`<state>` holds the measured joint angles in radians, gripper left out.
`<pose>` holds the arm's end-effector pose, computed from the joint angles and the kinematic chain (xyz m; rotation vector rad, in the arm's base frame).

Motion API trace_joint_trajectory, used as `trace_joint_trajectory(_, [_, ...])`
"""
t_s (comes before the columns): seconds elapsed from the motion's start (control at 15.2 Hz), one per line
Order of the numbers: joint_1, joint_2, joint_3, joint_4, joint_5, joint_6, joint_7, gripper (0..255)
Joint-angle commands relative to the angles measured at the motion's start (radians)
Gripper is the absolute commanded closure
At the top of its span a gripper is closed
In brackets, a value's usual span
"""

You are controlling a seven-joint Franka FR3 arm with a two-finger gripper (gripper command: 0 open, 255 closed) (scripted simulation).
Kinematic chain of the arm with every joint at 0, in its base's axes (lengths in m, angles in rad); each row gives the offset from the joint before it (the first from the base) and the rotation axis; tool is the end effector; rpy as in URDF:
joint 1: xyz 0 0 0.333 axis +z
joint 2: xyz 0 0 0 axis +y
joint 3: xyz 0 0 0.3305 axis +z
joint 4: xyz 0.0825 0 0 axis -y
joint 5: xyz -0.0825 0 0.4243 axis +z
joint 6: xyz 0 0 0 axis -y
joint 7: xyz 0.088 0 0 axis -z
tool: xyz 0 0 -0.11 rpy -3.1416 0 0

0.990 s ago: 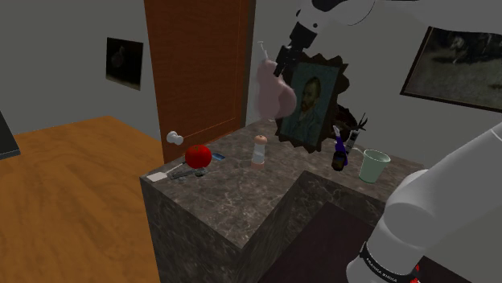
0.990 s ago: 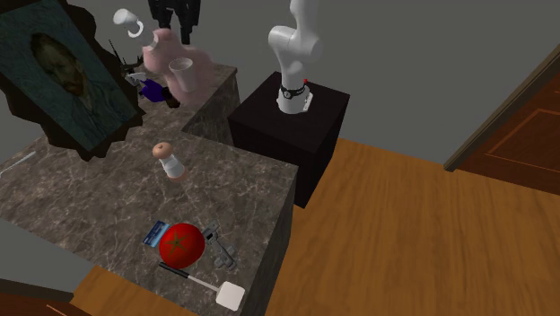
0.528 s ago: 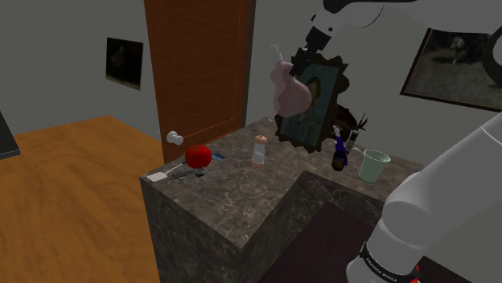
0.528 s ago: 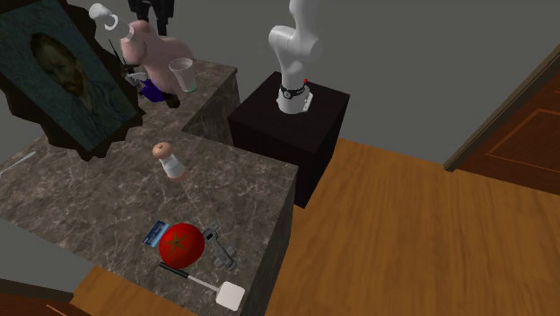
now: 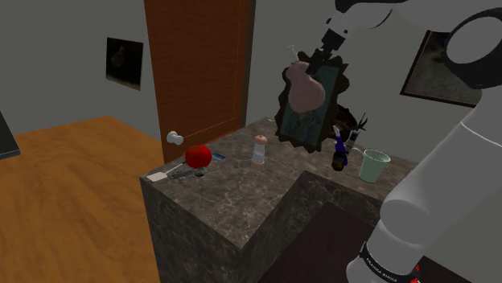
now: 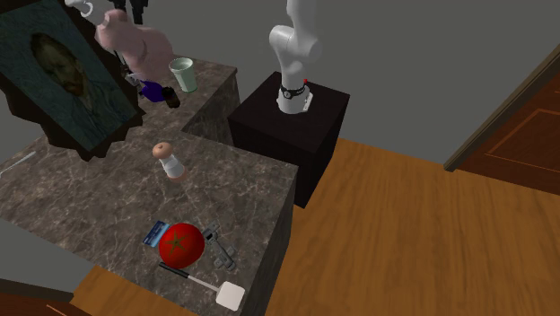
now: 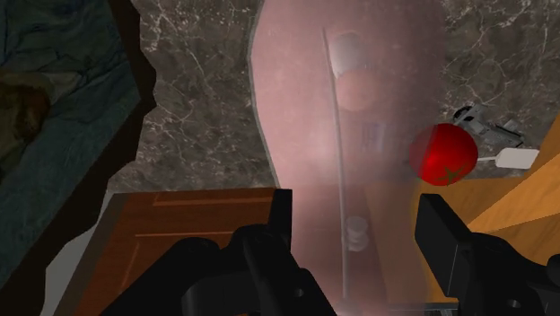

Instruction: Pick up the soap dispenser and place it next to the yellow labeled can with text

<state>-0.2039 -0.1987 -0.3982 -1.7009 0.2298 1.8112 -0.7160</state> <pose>0.4557 -0.3188 0.7009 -3.0079 -0.1320 -0.6385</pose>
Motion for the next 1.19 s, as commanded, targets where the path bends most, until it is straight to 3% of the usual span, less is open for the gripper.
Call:
trace_joint_trajectory(0.0, [-0.015,0.044,-0.041,0.047,0.027,-0.02,-0.058,255])
trace_joint_trajectory(0.46, [-0.109,0.268,-0.172,0.297,0.18,-0.143,-0.25,255])
trace_joint_trajectory(0.86, [-0.292,0.524,-0.224,0.613,0.363,-0.304,-0.37,255])
trace_joint_trajectory(1.12, [-0.26,0.484,-0.222,0.504,0.336,-0.231,-0.389,255])
